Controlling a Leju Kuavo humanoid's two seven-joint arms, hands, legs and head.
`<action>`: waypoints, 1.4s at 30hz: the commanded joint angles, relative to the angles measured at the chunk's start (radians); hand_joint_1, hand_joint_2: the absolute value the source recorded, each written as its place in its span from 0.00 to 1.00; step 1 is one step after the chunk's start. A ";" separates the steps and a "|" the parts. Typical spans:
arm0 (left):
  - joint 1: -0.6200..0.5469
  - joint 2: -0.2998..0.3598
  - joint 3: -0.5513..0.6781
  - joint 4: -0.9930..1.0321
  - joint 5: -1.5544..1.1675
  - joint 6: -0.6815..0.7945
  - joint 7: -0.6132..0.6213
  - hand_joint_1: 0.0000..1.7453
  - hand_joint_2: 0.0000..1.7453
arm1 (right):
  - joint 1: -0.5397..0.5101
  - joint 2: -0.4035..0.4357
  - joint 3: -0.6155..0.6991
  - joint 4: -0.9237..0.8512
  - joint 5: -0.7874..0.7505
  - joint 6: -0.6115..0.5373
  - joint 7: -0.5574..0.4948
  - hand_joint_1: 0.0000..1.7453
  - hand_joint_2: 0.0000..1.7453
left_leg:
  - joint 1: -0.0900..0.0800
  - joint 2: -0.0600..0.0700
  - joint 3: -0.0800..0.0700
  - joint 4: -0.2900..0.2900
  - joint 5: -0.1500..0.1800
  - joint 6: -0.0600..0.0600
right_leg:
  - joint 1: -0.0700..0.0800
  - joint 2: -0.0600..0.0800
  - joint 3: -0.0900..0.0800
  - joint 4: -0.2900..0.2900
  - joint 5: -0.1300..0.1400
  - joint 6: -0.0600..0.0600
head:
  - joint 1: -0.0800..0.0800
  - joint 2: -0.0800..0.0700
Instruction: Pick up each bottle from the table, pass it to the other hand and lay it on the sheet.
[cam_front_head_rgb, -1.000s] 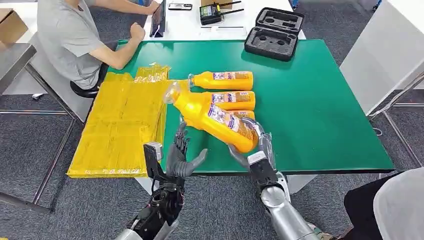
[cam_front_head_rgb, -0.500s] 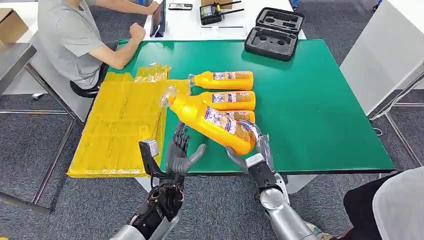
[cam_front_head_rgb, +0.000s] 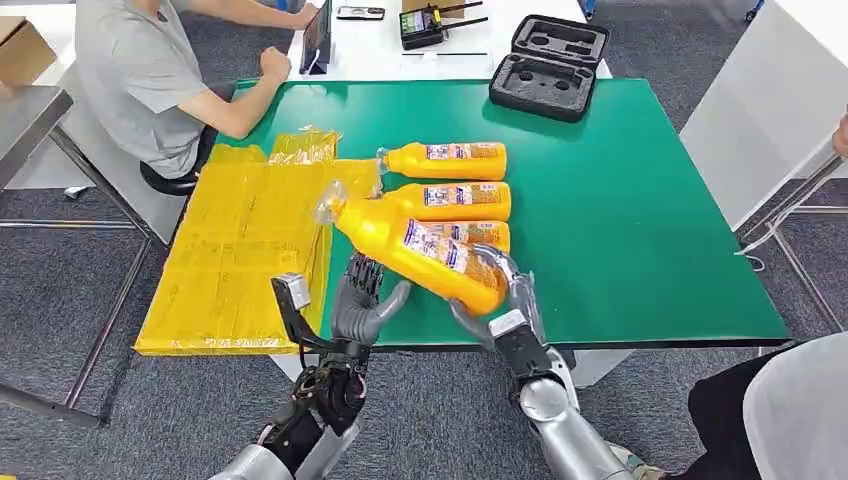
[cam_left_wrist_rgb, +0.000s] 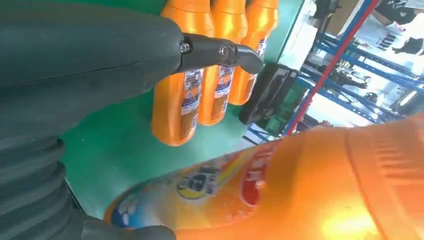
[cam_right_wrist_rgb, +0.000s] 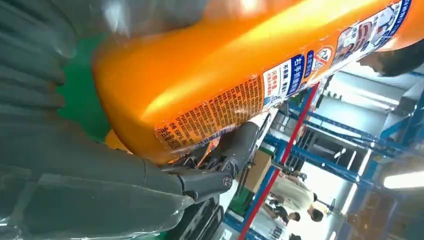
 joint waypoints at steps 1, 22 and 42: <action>-0.055 0.005 -0.040 0.076 0.044 -0.042 0.003 0.00 1.00 | -0.040 0.013 0.037 0.083 0.001 0.014 0.000 1.00 1.00 | 0.001 0.001 0.001 0.000 0.000 -0.001 | 0.001 0.001 0.001 -0.001 0.000 -0.001 | 0.000 0.000; -0.053 0.011 -0.101 0.088 0.068 -0.070 0.003 0.00 1.00 | -0.060 0.016 0.071 0.082 -0.018 0.024 0.000 1.00 1.00 | 0.001 0.001 0.000 0.000 0.000 -0.001 | 0.001 0.001 0.001 -0.001 0.001 -0.001 | 0.000 0.000; 0.002 0.025 -0.043 -0.006 -0.014 -0.101 0.003 1.00 1.00 | -0.067 0.029 0.101 0.095 -0.033 0.049 0.000 0.81 1.00 | 0.000 0.002 0.000 0.000 0.000 -0.001 | 0.001 0.002 0.000 0.000 0.001 -0.001 | 0.000 0.000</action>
